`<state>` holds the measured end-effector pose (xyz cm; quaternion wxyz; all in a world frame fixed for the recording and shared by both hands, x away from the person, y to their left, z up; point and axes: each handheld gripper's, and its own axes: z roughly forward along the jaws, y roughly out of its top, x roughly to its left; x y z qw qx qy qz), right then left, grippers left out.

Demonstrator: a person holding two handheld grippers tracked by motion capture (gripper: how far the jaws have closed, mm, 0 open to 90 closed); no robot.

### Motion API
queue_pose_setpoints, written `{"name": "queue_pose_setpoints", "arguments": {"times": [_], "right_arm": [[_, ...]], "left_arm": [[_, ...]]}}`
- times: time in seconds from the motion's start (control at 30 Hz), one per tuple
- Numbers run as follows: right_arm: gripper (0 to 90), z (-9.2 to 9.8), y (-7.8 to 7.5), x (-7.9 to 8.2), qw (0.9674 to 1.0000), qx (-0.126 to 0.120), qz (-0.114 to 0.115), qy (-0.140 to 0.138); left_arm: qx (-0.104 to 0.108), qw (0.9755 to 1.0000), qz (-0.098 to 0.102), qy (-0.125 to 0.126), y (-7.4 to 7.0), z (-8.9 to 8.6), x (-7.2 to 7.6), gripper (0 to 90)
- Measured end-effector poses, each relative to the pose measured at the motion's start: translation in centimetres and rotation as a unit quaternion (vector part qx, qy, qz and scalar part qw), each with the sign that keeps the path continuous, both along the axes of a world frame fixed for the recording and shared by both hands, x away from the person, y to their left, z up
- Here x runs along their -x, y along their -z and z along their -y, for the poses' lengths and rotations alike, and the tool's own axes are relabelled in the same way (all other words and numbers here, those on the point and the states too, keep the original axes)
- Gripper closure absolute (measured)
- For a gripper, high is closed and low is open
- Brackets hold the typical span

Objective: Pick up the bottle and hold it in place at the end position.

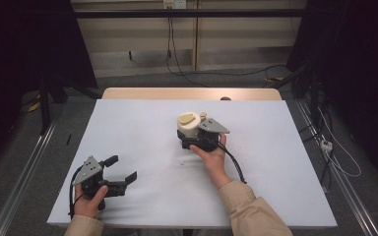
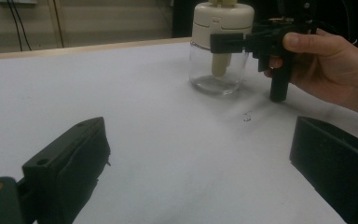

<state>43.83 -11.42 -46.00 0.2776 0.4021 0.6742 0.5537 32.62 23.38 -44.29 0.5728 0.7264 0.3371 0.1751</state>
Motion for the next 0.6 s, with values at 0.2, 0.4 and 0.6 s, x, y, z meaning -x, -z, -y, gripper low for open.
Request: {"name": "queue_pose_setpoints", "arguments": {"times": [0.2,0.4,0.6], "right_arm": [[6.7,0.23,0.02,0.17,1.0000,-0.003,-0.006,-0.001],[6.4,0.34,0.06,0.29,0.9999,-0.005,-0.009,-0.002],[5.9,0.70,0.12,0.50,0.9997,-0.013,-0.021,-0.001]], "left_arm": [[-0.002,1.0000,0.002,0.000,-0.04,-0.04,0.04,3.9],[-0.002,1.0000,0.001,0.000,-0.02,0.01,0.03,3.9],[-0.002,1.0000,0.002,0.003,-0.02,0.12,-0.02,3.9]]}}
